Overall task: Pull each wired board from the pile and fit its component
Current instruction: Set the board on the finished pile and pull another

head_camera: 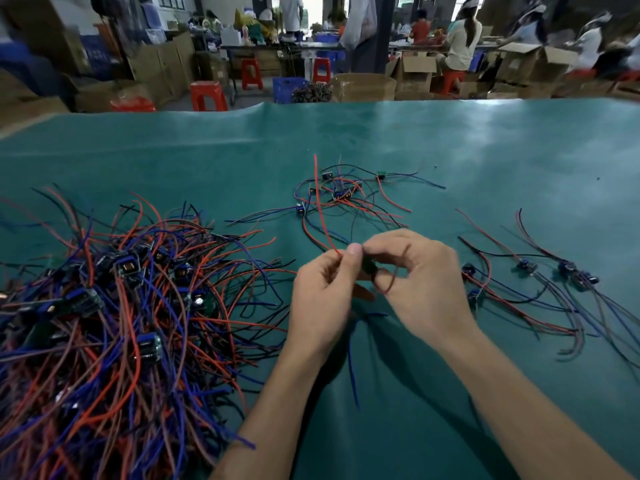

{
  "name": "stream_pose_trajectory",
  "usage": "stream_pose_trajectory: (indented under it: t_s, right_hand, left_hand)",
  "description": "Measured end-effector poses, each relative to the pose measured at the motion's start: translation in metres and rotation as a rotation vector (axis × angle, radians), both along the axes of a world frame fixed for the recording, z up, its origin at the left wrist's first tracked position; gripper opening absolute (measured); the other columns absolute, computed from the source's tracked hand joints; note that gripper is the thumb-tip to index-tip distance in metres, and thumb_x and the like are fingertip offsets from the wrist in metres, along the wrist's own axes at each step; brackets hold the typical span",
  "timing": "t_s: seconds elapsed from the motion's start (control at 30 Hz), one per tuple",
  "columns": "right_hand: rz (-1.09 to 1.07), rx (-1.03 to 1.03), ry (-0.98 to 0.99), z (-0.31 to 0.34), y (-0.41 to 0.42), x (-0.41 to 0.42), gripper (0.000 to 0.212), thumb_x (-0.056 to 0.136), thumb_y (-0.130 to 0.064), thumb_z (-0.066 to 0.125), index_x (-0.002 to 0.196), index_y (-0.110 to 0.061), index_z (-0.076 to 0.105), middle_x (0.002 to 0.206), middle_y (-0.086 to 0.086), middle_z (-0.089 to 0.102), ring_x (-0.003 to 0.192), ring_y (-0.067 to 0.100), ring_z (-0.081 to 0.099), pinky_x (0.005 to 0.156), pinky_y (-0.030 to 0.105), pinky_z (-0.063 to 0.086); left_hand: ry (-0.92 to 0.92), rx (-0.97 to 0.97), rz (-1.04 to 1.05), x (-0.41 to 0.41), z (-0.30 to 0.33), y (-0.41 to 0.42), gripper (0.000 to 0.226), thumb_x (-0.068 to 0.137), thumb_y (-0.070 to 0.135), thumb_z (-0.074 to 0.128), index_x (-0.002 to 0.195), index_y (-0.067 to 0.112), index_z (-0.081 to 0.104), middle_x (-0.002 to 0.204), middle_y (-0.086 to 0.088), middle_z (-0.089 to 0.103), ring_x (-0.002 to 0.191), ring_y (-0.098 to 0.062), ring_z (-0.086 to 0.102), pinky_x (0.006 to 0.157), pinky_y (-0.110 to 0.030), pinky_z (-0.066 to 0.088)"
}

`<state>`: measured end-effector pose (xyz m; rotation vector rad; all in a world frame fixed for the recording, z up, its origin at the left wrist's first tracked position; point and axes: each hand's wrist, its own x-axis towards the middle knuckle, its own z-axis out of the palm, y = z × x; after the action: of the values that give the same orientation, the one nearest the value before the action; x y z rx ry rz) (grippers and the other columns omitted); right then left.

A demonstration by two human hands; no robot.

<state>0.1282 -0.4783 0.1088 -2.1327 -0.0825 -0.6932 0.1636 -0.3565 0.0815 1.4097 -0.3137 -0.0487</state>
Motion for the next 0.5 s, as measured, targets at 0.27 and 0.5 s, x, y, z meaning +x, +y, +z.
stream_pose_trajectory:
  t_s: [0.27,0.5]
  right_hand:
    - [-0.033,0.410,0.085,-0.009,-0.010,0.006,0.030,0.075,0.004,0.072,0.087,-0.023,0.074,0.083,-0.006,0.079,0.082,0.010,0.076,0.078,0.029,0.058]
    - [0.073,0.592,0.306,-0.008,-0.012,0.008,0.014,0.082,-0.010,0.080,0.076,-0.023,0.082,0.081,0.008,0.077,0.074,0.012,0.064,0.064,0.024,0.045]
  left_hand:
    - [0.047,-0.028,-0.012,0.003,-0.002,-0.002,0.008,0.098,0.001,0.060,0.106,0.004,0.059,0.088,-0.006,0.077,0.062,-0.007,0.068,0.048,-0.009,0.040]
    - [-0.007,-0.006,-0.121,0.002,-0.004,0.001,0.018,0.094,-0.002,0.065,0.099,0.000,0.048,0.076,-0.015,0.073,0.064,-0.018,0.071,0.058,-0.017,0.048]
